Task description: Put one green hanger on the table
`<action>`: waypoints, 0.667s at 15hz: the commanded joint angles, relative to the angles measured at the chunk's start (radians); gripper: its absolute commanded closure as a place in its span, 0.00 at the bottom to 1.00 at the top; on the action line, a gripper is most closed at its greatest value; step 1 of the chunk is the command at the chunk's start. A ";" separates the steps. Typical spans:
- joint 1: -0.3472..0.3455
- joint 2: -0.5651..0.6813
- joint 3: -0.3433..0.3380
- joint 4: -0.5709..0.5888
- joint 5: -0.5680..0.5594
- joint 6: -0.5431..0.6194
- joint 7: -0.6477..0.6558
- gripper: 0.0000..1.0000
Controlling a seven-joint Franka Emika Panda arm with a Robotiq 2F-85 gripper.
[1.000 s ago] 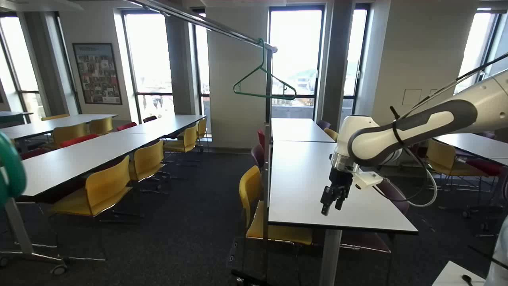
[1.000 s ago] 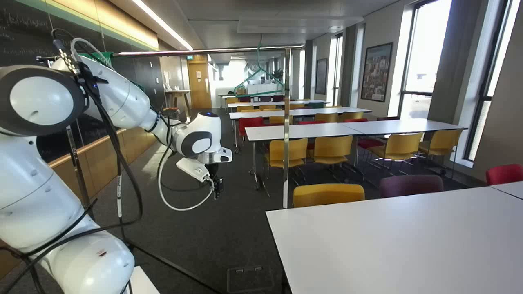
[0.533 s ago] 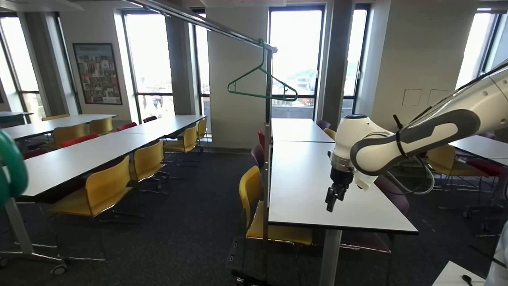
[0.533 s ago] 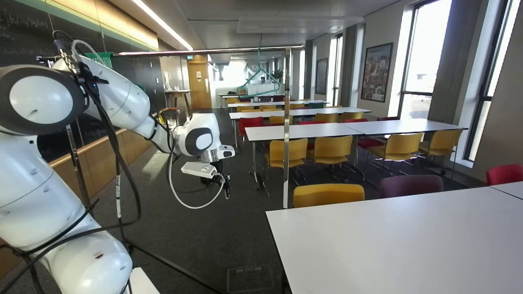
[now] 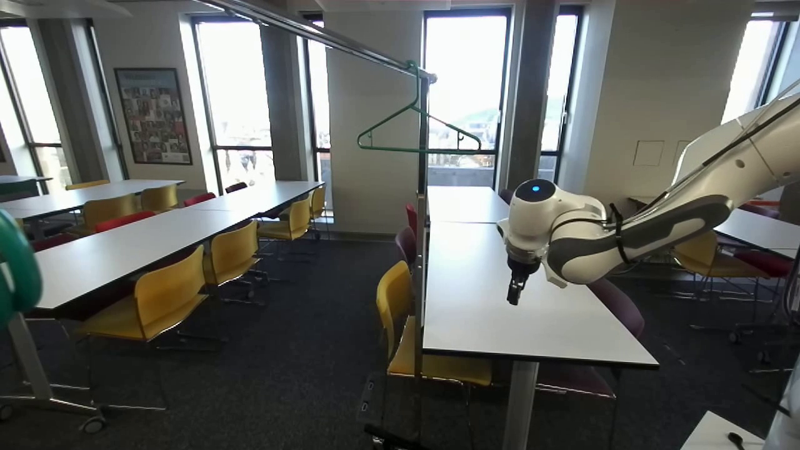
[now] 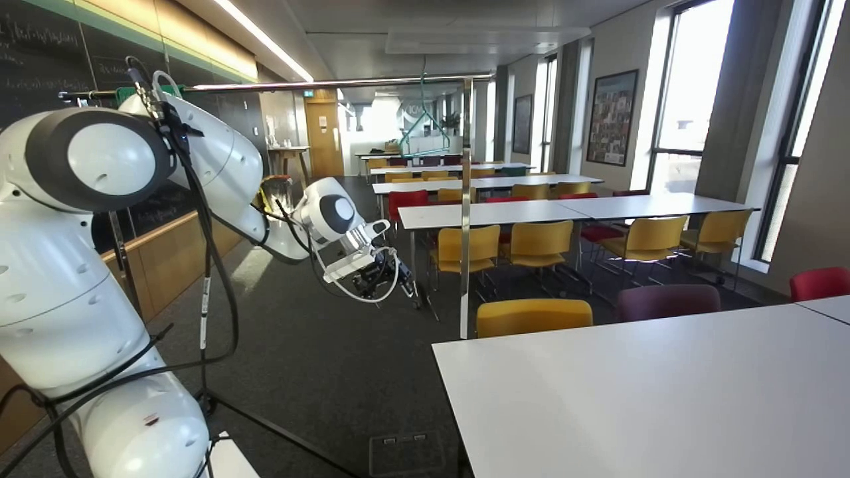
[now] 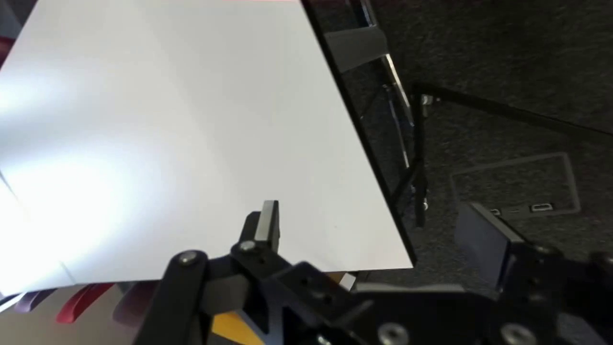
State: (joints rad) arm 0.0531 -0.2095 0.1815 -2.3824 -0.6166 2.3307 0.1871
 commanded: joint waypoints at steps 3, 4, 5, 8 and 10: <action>0.008 0.075 0.026 0.140 -0.354 -0.002 0.086 0.00; 0.016 0.081 0.027 0.157 -0.413 -0.006 0.093 0.00; 0.023 0.086 0.027 0.173 -0.473 -0.004 0.101 0.00; 0.041 0.079 0.024 0.192 -0.661 0.019 0.180 0.00; 0.059 0.077 0.009 0.177 -0.603 -0.003 0.148 0.00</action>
State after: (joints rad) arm 0.0923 -0.1330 0.2084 -2.2067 -1.2206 2.3308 0.3376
